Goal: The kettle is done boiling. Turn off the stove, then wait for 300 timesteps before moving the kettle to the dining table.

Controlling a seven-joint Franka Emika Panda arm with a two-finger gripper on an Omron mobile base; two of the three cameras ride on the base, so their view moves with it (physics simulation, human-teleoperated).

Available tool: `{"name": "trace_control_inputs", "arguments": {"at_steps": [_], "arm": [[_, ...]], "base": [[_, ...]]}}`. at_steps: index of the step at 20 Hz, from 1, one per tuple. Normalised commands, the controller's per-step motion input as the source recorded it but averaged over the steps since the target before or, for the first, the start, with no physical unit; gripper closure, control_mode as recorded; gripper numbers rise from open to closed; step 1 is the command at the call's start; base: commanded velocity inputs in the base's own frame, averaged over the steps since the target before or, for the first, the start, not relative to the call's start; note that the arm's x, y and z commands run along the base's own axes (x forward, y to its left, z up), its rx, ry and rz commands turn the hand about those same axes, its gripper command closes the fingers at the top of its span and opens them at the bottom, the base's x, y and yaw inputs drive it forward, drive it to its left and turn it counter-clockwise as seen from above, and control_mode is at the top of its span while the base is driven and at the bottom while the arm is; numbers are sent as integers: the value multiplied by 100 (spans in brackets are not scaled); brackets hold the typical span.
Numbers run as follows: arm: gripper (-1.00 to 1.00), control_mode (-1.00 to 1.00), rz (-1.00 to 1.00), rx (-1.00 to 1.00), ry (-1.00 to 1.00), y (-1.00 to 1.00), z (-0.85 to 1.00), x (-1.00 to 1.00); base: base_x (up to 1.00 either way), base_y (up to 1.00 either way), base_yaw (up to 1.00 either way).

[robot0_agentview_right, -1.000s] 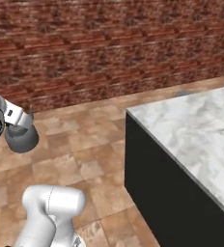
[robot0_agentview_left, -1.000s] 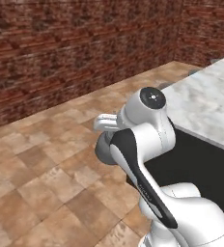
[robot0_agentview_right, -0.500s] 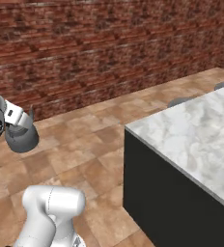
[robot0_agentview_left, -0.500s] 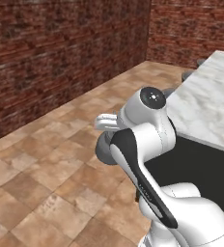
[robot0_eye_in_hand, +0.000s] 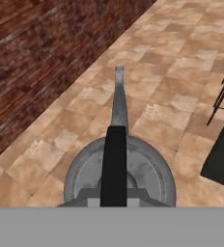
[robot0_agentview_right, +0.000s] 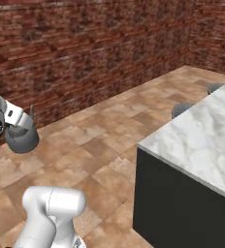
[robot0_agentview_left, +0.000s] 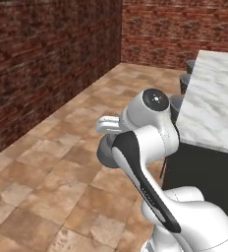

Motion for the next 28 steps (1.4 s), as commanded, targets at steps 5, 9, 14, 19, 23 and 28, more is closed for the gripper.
{"name": "trace_control_inputs", "arguments": {"at_steps": [5,9,14,19,23,28], "arm": [[100,100,0,0,0,0,0,0],[100,100,0,0,0,0,0,0],[100,100,0,0,0,0,0,0],[100,100,0,0,0,0,0,0],[100,100,0,0,0,0,0,0],[100,100,0,0,0,0,0,0]], "base": [[65,71,-37],[64,71,-38],[63,71,-38],[62,70,-38],[63,58,-38],[61,39,-38]]}}
